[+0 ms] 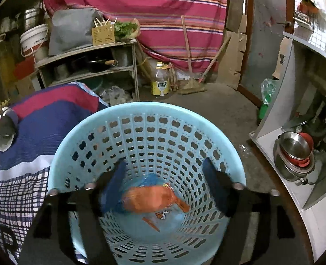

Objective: Collect trash
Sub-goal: 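Return both tools to the table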

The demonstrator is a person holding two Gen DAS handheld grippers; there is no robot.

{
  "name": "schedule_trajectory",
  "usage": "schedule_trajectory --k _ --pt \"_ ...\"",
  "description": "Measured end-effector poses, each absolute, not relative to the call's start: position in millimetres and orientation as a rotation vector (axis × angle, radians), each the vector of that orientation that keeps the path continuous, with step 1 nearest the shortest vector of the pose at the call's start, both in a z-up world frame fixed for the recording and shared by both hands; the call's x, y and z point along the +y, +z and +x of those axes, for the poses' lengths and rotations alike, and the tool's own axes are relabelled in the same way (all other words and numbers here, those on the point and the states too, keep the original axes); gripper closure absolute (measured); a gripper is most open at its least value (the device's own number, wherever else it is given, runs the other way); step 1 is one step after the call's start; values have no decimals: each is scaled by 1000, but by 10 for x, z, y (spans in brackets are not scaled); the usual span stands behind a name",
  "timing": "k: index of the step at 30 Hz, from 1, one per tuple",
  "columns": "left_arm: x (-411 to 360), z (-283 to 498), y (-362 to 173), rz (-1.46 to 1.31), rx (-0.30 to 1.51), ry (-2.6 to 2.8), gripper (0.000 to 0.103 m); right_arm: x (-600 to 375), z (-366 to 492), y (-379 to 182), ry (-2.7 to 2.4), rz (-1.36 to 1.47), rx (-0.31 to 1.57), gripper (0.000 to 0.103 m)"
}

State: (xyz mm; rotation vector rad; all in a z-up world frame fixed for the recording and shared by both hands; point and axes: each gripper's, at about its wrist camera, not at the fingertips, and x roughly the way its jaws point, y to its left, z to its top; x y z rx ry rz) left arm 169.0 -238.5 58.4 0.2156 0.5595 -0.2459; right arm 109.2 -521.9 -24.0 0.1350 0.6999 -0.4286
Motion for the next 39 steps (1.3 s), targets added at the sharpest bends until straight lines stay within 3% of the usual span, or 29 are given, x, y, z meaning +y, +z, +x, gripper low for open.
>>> schedule_trajectory --k 10,28,39 --pt "-1144 1706 657 158 581 -71 6 -4482 1191 16 -342 114 628 11" --pt "256 1709 300 103 602 93 6 -2986 1558 -108 -126 58 659 9" --pt "819 1961 -95 -35 754 121 6 -2655 1766 -78 -126 -1 654 8"
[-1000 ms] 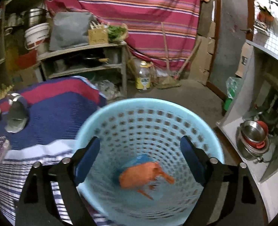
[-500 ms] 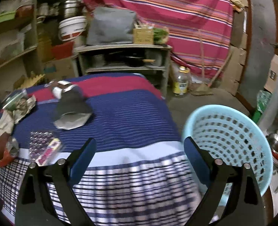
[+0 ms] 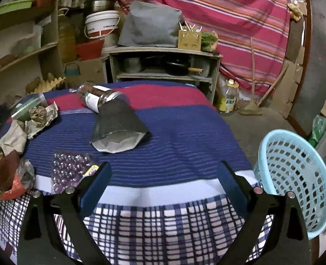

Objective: Collect trash
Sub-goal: 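Return both tools to the table, then grasp the white cloth with the left gripper while the right gripper grasps the black rubber cover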

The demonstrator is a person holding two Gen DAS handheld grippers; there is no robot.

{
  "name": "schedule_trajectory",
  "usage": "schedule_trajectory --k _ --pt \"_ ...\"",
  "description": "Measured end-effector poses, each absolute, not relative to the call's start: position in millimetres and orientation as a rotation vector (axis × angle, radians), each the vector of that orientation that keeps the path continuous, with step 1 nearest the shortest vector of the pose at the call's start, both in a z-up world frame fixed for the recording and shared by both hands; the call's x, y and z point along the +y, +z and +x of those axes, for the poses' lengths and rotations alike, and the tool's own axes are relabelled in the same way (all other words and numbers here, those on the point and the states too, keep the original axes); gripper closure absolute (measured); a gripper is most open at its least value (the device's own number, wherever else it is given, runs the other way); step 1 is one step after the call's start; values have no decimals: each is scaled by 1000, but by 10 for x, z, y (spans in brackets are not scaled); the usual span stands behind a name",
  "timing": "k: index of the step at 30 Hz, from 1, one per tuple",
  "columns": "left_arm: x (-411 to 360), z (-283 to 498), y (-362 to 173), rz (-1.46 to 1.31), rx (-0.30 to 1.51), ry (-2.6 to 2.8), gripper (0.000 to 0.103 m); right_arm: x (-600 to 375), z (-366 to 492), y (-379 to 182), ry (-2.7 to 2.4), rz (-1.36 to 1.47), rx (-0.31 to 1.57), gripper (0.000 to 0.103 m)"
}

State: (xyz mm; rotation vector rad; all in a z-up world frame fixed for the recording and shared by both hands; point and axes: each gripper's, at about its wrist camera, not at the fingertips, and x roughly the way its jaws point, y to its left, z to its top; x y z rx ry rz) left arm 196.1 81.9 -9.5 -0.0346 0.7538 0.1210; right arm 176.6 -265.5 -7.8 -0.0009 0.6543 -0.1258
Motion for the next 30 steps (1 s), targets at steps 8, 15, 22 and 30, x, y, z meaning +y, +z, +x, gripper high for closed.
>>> schedule_trajectory --k 8,15,22,30 --pt "943 2131 -226 -48 783 126 6 -2461 2009 -51 -189 -51 650 6" --pt "824 2293 -276 -72 806 46 10 -2296 2183 37 -174 -63 650 6" --pt "698 2451 -371 -76 876 -38 58 -2135 2327 69 -107 -86 662 6" --pt "786 2371 -212 -83 829 -22 74 -2134 2388 -25 -103 -70 692 6"
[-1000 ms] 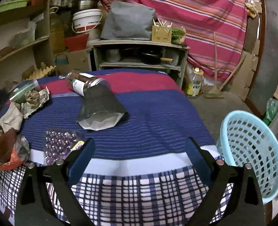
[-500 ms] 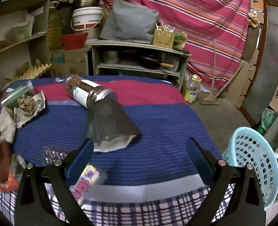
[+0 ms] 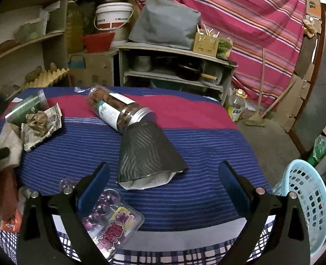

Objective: Collect trash
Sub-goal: 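Grasp the white cloth with the left gripper while the right gripper grasps the black rubber cover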

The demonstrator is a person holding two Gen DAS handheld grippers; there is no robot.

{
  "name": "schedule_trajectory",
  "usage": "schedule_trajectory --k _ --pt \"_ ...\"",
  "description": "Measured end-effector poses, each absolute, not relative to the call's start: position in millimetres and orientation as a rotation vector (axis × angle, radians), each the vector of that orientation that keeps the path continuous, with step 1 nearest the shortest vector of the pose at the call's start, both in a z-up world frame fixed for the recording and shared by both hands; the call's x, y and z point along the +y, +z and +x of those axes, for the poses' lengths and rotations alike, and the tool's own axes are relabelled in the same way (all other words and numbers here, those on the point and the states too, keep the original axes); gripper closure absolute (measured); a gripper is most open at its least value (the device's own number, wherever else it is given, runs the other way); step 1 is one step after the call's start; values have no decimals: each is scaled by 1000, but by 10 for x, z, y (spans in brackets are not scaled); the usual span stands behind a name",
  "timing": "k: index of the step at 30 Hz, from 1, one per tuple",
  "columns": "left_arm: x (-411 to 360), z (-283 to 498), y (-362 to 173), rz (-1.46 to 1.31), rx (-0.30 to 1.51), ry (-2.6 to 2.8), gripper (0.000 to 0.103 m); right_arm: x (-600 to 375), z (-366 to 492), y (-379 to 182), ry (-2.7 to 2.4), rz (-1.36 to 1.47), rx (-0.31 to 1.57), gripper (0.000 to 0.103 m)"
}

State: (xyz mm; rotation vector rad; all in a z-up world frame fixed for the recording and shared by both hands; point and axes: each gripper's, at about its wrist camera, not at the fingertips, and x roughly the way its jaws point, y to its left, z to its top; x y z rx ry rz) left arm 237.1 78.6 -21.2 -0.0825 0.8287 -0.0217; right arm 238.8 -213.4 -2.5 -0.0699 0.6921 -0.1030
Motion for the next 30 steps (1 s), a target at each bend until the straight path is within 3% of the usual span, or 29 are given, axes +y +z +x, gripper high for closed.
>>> schedule_trajectory --k 9,18,21,23,30 --pt "902 2290 223 -112 721 -12 75 -2166 2619 -153 -100 -62 741 6" --pt "707 2196 237 -36 692 2 75 -2010 2802 -272 -61 -92 783 7" --pt "692 2174 241 -23 682 12 75 -1969 2802 -316 -53 -104 793 9" --pt "690 2163 253 -29 680 16 75 -1987 2795 -325 -59 -95 795 18" --pt "671 2127 299 -28 674 21 75 -2168 2686 -234 -46 -18 761 19"
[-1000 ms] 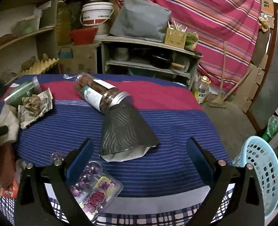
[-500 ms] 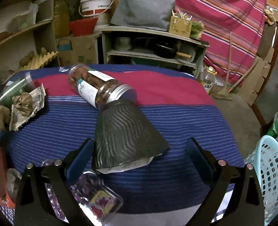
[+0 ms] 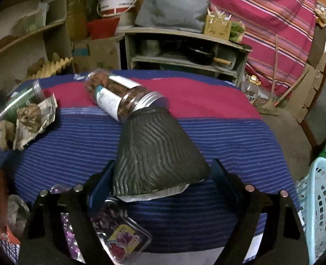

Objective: Collect trash
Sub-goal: 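Grasp the white cloth with the left gripper while the right gripper grasps the black rubber cover, then carry both items over the blue basket and open both grippers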

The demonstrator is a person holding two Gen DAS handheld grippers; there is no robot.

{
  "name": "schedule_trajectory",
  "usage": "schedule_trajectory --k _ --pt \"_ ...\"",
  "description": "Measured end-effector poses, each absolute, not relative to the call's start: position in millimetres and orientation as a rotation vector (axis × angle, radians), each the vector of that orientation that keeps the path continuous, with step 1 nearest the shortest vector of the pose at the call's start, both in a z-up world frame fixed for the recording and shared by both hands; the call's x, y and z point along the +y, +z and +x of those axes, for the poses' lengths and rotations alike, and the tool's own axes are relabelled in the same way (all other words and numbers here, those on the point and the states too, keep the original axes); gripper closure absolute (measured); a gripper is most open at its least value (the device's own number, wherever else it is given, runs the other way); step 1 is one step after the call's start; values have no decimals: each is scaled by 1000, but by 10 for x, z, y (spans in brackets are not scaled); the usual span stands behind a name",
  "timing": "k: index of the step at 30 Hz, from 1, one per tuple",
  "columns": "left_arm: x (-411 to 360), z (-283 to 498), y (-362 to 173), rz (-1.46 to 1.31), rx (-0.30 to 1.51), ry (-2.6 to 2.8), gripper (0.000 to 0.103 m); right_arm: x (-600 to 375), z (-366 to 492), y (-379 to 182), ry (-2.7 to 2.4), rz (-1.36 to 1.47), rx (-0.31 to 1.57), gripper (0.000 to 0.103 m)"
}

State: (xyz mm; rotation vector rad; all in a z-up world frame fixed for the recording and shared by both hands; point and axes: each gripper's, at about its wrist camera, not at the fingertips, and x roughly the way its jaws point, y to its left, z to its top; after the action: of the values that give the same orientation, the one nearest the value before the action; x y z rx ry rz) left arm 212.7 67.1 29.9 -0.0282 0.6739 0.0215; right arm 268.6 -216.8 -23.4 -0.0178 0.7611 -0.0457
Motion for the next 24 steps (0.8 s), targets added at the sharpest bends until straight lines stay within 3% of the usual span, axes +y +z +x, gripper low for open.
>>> schedule_trajectory --k 24 --pt "-414 1801 493 23 639 -95 75 -3262 1520 257 -161 -39 646 19"
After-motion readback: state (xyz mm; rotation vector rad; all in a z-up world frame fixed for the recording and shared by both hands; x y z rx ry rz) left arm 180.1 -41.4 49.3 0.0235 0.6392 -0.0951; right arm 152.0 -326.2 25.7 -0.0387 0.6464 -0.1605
